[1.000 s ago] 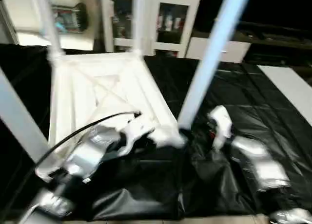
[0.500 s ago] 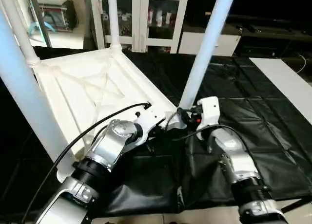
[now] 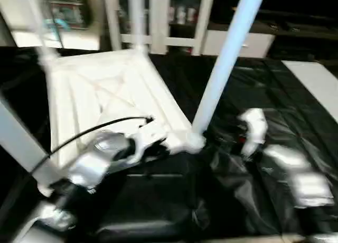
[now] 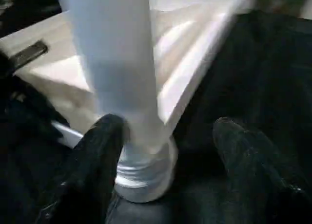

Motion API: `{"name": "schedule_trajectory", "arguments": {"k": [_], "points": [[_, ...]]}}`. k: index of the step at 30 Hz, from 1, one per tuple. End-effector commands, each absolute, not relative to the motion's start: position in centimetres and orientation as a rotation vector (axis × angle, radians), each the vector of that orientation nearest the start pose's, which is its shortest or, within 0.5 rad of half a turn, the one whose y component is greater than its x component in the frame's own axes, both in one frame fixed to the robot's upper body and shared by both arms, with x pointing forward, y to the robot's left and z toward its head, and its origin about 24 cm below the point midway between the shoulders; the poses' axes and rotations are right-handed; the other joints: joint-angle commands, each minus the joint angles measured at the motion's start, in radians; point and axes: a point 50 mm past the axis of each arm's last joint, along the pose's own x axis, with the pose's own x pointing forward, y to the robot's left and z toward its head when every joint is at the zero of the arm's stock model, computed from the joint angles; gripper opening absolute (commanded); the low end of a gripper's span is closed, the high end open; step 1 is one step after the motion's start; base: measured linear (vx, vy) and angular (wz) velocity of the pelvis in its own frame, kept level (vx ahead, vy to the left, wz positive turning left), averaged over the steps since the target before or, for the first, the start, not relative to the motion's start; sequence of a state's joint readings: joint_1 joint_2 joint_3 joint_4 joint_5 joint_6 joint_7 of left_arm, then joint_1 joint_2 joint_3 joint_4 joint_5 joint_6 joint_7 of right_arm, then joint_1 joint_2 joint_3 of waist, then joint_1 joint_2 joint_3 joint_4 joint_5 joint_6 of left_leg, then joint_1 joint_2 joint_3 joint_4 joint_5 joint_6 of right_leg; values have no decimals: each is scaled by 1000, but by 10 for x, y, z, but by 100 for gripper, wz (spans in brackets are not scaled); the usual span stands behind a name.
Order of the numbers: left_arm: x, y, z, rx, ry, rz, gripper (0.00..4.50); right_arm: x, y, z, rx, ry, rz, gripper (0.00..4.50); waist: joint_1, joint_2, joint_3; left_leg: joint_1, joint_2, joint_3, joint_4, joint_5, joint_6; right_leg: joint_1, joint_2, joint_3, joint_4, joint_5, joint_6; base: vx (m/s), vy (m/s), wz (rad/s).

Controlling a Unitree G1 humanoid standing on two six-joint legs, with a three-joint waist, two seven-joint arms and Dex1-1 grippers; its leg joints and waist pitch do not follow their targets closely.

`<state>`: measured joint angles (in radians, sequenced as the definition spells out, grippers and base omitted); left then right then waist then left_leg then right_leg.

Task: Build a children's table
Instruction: Rotate leg to tighten

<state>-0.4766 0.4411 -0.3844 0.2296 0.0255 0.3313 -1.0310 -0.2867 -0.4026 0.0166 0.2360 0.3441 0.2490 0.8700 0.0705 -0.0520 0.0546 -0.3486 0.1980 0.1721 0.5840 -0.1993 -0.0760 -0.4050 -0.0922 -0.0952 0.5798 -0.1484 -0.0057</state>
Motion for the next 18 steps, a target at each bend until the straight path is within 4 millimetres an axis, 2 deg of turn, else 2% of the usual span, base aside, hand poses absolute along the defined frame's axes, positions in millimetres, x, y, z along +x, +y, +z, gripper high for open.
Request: {"name": "schedule_trajectory", "arguments": {"k": [1, 2, 3, 4, 6, 7, 8, 9, 11, 12, 16, 18], "points": [[283, 116, 52, 547, 501, -1365, 0, 280, -186, 68, -24, 230, 997, 360, 4, 2, -67, 1, 37, -1, -71, -152, 52, 44, -60, 55, -48, -204, -216, 79, -35, 4], [282, 117, 51, 547, 501, -1366, 0, 280, -186, 68, -25, 231, 999, 369, 11, -1, -69, 0, 38, 0, -66, -100, 67, 49, -57, 55, -36, -122, -230, 63, -14, -1], [282, 119, 52, 536, 501, -1381, 0, 275, -191, 70, -52, 249, 1053, 369, 11, -5, -68, -1, 37, 3, -64, -81, 78, 49, -55, 56, -32, -93, -236, 50, 5, 0], [281, 120, 53, 525, 501, -1391, 0, 270, -194, 72, -73, 263, 1106, 369, 18, -4, -68, 1, 35, 6, -62, -65, 91, 49, -56, 57, -29, -66, -251, 50, 5, 0], [280, 122, 56, 510, 502, -1411, 0, 262, -196, 73, -89, 296, 1220, 369, 24, -4, -67, 3, 36, 7, -60, -71, 102, 50, -57, 56, -27, -70, -261, 0, 0, 0], [280, 122, 56, 510, 502, -1411, 0, 262, -196, 73, -89, 296, 1220, 369, 25, -6, -66, 1, 38, 5, -61, -85, 106, 53, -59, 56, -29, -96, -257, 0, 0, 0], [279, 124, 56, 510, 502, -1423, 0, 259, -196, 74, -86, 306, 1256, 369, 24, -4, -63, 0, 39, 4, -64, -108, 100, 52, -61, 55, -35, -141, -250, 0, 0, 0], [277, 124, 58, 499, 501, -1456, 0, 259, -194, 74, -92, 315, 1289, 369, 24, -7, -61, 2, 40, 4, -65, -141, 86, 50, -62, 56, -41, -194, -237, 0, 0, 0], [276, 123, 59, 502, 498, -1474, 0, 263, -190, 72, -122, 307, 1286, 369, 24, -8, -59, 2, 40, 2, -67, -170, 67, 48, -64, 56, -46, -252, -223, 0, 0, 0], [274, 122, 59, 497, 498, -1488, 0, 266, -188, 72, -126, 297, 1288, 369, 23, -9, -58, 3, 40, 0, -69, -202, 43, 45, -66, 56, -53, -319, -201, 0, 0, 0], [271, 119, 59, 490, 500, -1514, 0, 269, -183, 73, -136, 274, 1297, 369, 26, -8, -56, 13, 43, 2, -70, -230, 24, 35, -63, 58, -57, -351, -190, 0, 0, 0], [270, 119, 59, 489, 502, -1520, 0, 270, -182, 72, -147, 270, 1296, 369, 27, -8, -57, 10, 42, 2, -71, -225, 22, 38, -61, 58, -54, -339, -189, 0, 0, 0]]}}
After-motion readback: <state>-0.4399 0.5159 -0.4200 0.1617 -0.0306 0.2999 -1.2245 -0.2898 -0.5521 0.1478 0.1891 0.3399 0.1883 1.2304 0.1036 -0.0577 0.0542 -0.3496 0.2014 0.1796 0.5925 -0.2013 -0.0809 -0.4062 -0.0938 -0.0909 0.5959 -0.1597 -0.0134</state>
